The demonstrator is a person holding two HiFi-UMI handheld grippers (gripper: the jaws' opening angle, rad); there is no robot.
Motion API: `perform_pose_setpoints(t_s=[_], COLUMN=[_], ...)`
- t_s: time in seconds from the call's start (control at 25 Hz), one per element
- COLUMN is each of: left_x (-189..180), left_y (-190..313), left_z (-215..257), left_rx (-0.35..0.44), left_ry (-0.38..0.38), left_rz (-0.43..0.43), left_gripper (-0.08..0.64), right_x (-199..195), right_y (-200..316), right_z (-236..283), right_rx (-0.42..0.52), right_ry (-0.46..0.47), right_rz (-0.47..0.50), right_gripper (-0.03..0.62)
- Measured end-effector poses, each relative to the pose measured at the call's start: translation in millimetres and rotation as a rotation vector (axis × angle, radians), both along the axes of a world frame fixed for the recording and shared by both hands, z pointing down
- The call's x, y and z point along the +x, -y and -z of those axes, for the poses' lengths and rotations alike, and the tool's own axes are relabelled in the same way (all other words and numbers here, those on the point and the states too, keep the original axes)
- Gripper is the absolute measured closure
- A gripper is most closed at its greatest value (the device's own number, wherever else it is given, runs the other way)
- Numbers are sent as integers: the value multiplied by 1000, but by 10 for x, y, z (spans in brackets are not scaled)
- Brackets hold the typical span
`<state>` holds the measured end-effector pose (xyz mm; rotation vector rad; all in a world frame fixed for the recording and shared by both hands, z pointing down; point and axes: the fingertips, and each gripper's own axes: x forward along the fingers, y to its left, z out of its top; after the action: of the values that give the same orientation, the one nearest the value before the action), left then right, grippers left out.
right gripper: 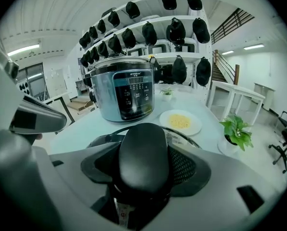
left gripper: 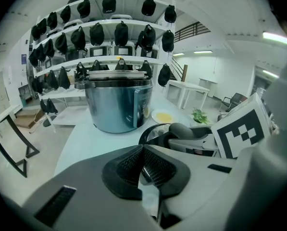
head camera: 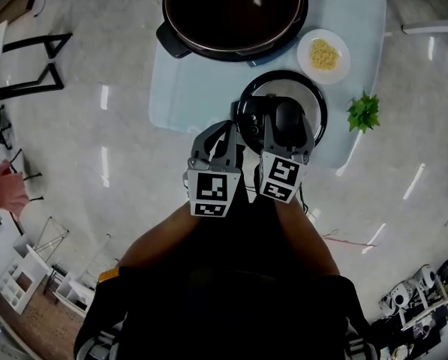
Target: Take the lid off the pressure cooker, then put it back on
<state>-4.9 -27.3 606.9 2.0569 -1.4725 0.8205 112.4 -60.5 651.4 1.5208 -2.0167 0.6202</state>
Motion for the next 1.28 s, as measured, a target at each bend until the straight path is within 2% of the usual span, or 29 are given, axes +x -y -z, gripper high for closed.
perform_pose_setpoints(t_s=[0.12, 0.28, 0.6, 0.84, 1.28], left_x=[12, 30, 78, 112, 77], left_y=[13, 25, 63, 101, 217], left_z=[-13, 12, 298, 682, 1381], left_rx=[-1, 7, 57, 117, 209], left_ry=[-4, -8, -25, -42, -111], left_rz=[-6, -11, -6, 4, -4], left_gripper=[552, 552, 552, 552, 552], right_x=[-2, 26, 113, 192, 434], right_y=[7, 2, 2, -38, -85], right_z=[6, -25, 177, 586, 1693], right_rx=[10, -24, -33, 1, 133], right_ry=[-2, -6, -18, -8, 0], right_rz=[-10, -7, 51, 99, 149], right_gripper=[287, 290, 301, 301, 301])
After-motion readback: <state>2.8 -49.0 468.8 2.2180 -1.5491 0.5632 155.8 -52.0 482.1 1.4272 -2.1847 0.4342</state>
